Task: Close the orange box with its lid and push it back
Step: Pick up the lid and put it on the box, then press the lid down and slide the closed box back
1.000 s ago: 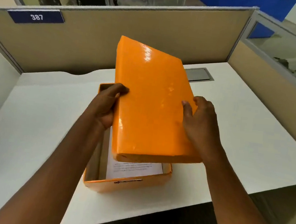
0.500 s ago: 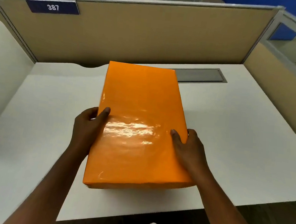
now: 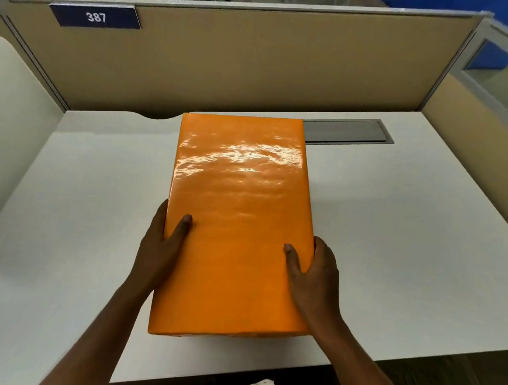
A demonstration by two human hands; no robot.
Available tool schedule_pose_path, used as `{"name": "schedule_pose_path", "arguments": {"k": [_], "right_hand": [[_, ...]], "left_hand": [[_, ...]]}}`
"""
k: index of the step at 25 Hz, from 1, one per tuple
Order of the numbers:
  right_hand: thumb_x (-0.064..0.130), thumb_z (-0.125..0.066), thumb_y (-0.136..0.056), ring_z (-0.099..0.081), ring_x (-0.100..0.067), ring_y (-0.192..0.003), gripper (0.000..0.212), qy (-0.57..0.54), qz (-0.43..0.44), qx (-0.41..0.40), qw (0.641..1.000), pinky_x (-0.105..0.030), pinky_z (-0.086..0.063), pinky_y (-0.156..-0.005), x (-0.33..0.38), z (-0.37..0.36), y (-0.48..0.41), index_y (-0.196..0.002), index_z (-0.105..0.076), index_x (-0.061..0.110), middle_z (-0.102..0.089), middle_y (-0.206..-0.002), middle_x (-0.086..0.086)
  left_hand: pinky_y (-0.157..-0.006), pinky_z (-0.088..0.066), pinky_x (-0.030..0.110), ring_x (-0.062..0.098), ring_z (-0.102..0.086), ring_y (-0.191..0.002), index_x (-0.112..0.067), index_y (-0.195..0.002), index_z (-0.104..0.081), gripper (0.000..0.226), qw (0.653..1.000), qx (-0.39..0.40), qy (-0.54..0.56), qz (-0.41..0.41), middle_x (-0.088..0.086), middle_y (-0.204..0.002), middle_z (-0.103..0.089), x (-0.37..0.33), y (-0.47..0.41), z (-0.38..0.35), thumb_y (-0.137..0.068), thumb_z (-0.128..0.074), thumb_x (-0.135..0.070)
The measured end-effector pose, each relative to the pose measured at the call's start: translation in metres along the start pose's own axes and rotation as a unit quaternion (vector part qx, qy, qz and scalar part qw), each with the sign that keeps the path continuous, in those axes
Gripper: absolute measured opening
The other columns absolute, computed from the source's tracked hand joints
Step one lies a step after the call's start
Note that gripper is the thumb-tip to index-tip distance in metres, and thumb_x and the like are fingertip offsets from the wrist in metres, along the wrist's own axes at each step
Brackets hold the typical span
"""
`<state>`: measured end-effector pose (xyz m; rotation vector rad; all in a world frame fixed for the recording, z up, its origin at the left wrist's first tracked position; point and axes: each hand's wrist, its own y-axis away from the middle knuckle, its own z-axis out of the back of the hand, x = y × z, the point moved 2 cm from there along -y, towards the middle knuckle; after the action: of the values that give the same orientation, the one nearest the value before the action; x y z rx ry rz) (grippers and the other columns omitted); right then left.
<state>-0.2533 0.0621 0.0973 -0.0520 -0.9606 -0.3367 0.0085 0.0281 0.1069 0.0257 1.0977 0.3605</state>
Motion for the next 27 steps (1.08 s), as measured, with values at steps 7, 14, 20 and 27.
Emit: {"name": "schedule_pose_path", "arguments": {"k": [7, 14, 20, 27], "right_hand": [[0.058, -0.044, -0.083, -0.05, -0.027, -0.118, 0.066, 0.036, 0.006, -0.012, 0.999, -0.042, -0.044, -0.096, 0.005, -0.013, -0.021, -0.134, -0.038, 0.017, -0.05, -0.133, -0.008], [0.063, -0.037, -0.082, -0.052, -0.029, -0.119, 0.07, 0.06, 0.0, -0.021, 0.998, -0.044, -0.045, -0.097, 0.013, -0.027, -0.039, -0.135, -0.038, 0.016, -0.05, -0.135, -0.008], [0.061, -0.035, -0.085, -0.053, -0.028, -0.116, 0.064, 0.105, -0.006, -0.038, 0.994, -0.046, -0.046, -0.097, 0.014, -0.036, -0.051, -0.129, -0.042, 0.016, -0.054, -0.131, -0.008], [0.058, -0.033, -0.088, -0.048, -0.029, -0.123, 0.065, 0.161, -0.032, -0.013, 0.986, -0.048, -0.043, -0.101, 0.013, -0.041, -0.059, -0.134, -0.038, 0.013, -0.049, -0.136, -0.01]], "left_hand": [[-0.095, -0.045, 0.046, 0.031, -0.053, -0.124, -0.031, -0.145, -0.031, 0.065, 1.0, -0.009, 0.005, -0.029, 0.004, -0.145, -0.048, 0.001, -0.02, -0.002, -0.087, -0.046, -0.057], [-0.101, -0.044, 0.047, 0.027, -0.051, -0.125, -0.024, -0.142, -0.037, 0.063, 0.998, -0.006, 0.007, -0.057, 0.006, -0.142, -0.05, 0.001, -0.048, -0.003, -0.088, -0.048, -0.054], [-0.095, -0.047, 0.04, 0.019, -0.058, -0.114, -0.029, -0.135, -0.044, 0.055, 0.998, -0.004, 0.019, -0.061, -0.002, -0.133, -0.057, 0.004, -0.06, -0.007, -0.087, -0.048, -0.055], [-0.101, -0.044, 0.056, 0.028, -0.056, -0.12, -0.031, -0.134, -0.043, 0.061, 1.0, 0.008, 0.008, -0.025, 0.002, -0.136, -0.055, 0.012, -0.073, -0.011, -0.082, -0.049, -0.062]]}}
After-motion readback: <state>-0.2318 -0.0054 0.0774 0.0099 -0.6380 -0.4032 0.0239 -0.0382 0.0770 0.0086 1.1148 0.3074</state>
